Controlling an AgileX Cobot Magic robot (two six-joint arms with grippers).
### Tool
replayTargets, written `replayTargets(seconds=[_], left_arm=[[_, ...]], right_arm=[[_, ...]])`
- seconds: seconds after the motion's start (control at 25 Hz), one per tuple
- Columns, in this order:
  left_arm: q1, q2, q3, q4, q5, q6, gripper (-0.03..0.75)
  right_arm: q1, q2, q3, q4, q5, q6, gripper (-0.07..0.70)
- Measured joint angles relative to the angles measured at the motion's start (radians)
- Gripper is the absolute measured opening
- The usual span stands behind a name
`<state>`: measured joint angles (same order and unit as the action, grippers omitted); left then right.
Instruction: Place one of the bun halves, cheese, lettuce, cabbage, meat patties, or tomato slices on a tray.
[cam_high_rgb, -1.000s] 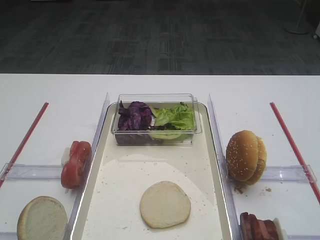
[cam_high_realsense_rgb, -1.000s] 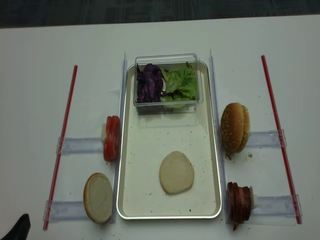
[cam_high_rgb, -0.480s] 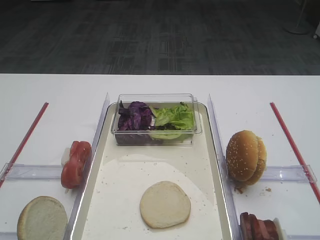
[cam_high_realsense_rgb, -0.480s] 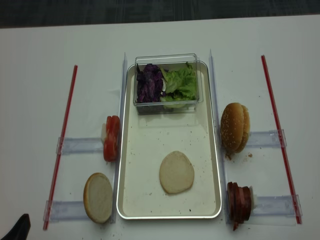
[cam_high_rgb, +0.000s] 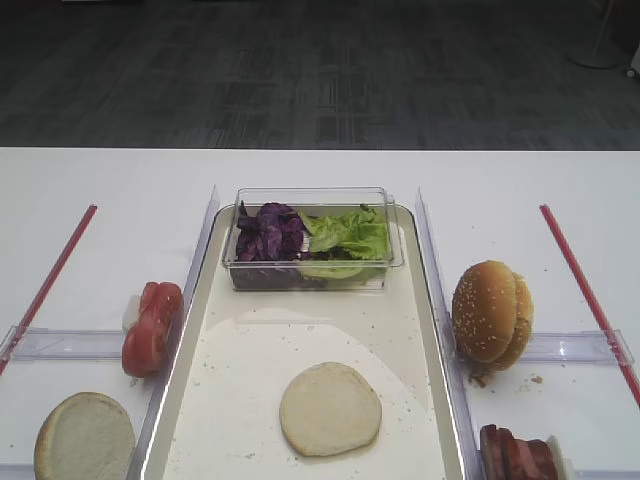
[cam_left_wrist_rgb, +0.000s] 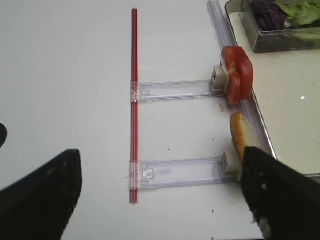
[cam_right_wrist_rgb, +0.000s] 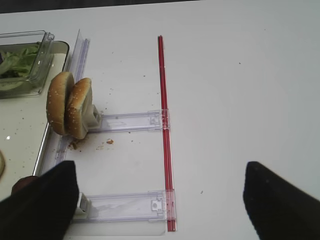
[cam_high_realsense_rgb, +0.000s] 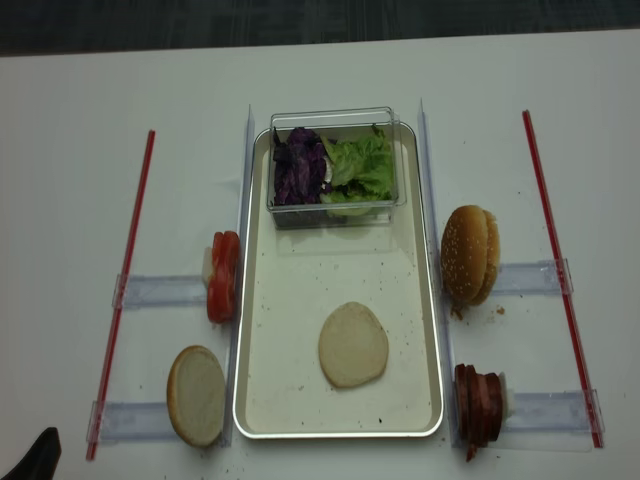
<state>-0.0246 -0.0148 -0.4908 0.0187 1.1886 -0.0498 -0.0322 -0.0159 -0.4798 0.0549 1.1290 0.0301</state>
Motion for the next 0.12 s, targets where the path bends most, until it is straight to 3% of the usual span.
replayTargets(seconds=[0.12], left_arm=[[0.000,0.000,0.000,0.002,0.000,-0.003,0.596]], right_arm=[[0.000,0.000,0.000,0.000,0.000,0.000,0.678]])
